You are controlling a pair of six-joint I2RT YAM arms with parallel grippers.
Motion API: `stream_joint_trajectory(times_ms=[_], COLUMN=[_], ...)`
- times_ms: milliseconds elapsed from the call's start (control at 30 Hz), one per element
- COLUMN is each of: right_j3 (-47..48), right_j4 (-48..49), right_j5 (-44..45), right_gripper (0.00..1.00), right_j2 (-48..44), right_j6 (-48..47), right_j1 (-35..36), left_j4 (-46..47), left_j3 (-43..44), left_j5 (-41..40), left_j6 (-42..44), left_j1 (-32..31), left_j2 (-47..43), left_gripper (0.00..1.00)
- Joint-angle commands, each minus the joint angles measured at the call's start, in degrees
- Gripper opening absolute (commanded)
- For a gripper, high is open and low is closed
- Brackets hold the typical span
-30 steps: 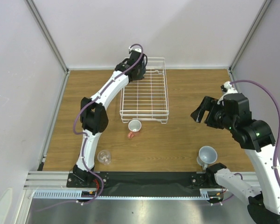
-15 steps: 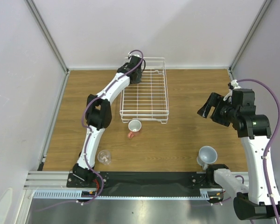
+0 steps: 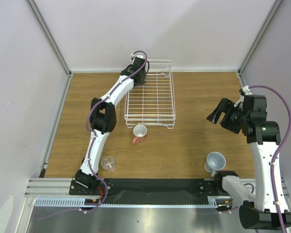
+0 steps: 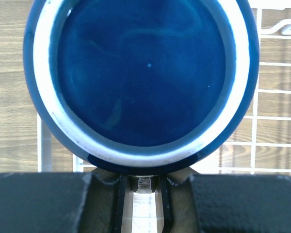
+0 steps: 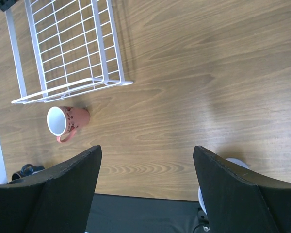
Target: Load the cups into the dish rack
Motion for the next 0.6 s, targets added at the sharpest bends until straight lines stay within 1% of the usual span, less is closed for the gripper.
stream_joint_trajectory(times_ms=[0,433,567], right_j3=[-0.91,-2.84,-2.93], right_j4=[2.27,3.42,3.60], right_j5=[-2.06,-3.21,-3.38], right_gripper=[0.83,0.83,0.83], right_j2=[-1.20,-1.38,-1.38], right_j6=[0.01,0.54,0.63], right_j1=[-1.33,-2.74,-3.00], left_j4=[4.85,4.59,4.24], left_j3=[3.82,4.44,4.26], left_j5=[-0.77,0.11,0.38], left_j6=[-0.53,0.09,-0.18], left_j1=[1.11,1.20,1.11], left_j2=[-0.20,1.55,1.82], left_gripper=[0.00,0.00,0.04])
